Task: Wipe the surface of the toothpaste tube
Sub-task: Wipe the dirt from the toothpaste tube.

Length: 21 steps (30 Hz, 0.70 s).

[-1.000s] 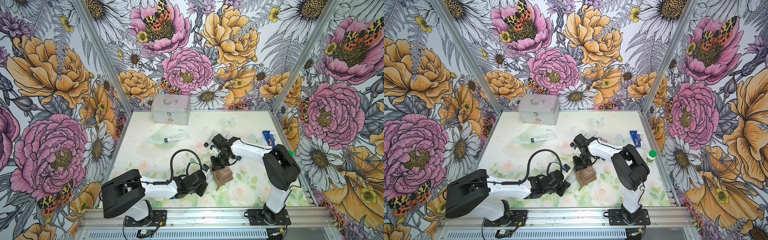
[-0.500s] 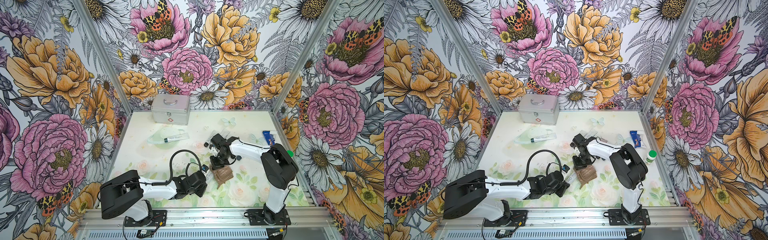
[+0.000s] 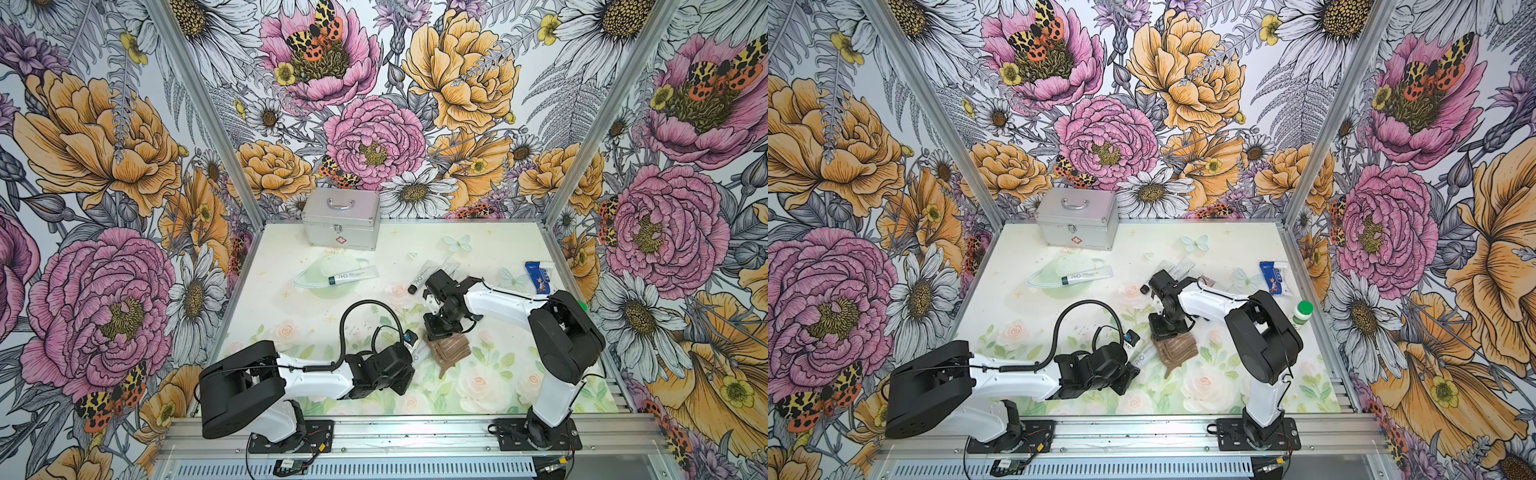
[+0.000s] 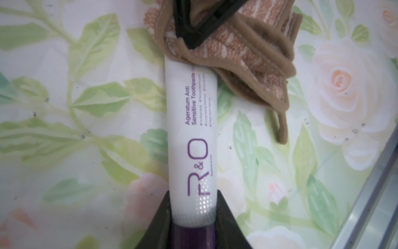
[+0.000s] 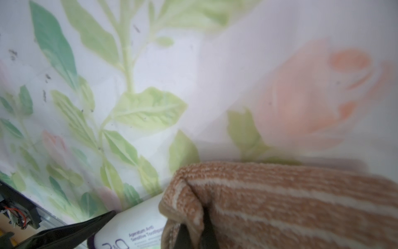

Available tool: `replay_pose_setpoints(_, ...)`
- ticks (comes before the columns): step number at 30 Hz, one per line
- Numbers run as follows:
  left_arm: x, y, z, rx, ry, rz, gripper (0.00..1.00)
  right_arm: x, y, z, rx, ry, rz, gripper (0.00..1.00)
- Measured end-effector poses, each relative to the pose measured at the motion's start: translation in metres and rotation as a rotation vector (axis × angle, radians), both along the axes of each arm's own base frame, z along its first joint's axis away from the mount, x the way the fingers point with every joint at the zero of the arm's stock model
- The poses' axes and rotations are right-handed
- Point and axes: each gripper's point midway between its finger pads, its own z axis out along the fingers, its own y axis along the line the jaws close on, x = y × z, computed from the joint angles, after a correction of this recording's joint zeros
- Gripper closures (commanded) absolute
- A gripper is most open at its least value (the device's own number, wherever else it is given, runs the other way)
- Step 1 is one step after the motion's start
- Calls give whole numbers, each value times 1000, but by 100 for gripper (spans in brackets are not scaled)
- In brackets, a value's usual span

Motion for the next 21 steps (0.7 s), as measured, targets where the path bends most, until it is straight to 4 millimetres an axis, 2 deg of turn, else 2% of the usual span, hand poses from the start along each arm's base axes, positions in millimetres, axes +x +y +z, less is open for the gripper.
replay_pose_setpoints(4,-1,1,1,2,0,0,77,9,-15,-5,-55,-5,-17,100)
replay_pose_setpoints(13,-3,3,-2,14,6,-4,77,1,-5,-2,-79,-21,25,100)
replay_pose_setpoints(18,-3,3,-2,17,7,-4,77,-27,19,8,-10,5,70,100)
replay_pose_setpoints(21,-3,3,-3,17,7,-4,76,-43,26,11,23,30,89,100)
